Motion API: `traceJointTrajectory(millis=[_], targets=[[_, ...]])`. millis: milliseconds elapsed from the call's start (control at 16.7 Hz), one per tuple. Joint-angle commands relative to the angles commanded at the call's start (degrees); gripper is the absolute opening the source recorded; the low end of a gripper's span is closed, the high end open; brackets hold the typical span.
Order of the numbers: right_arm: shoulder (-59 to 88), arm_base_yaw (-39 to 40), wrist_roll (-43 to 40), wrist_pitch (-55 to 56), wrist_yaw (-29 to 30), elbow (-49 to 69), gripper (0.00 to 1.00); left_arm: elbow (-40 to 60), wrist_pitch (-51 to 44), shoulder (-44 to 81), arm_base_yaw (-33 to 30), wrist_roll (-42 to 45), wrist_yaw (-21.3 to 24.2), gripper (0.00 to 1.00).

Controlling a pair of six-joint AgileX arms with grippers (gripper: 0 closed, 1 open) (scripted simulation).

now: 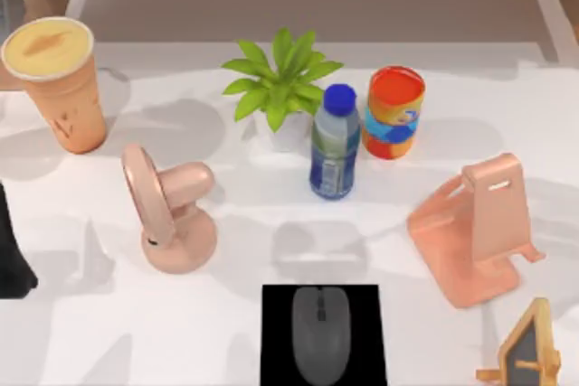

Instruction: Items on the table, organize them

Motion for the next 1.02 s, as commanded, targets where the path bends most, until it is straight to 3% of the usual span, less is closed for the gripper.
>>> traceJointTrajectory(millis=[360, 600, 840, 1020], targets=[[-24.9, 28.1, 3.5, 14.2, 5.2, -15.8, 0.0, 0.0, 0.0, 0.0, 0.0, 0.0, 0.0, 1.0], [-42.8, 42.3, 6.9, 20.6, 8.9, -27.9, 0.0, 0.0, 0.0, 0.0, 0.0, 0.0, 0.0, 1.0], [-54.8, 52.0, 9.6, 23.7, 11.6, -37.1, 0.0, 0.0, 0.0, 0.0, 0.0, 0.0, 0.0, 1.0], [-57.6, 54.2, 10.3, 24.3, 12.4, -39.7, 0.0, 0.0, 0.0, 0.0, 0.0, 0.0, 0.0, 1.0]])
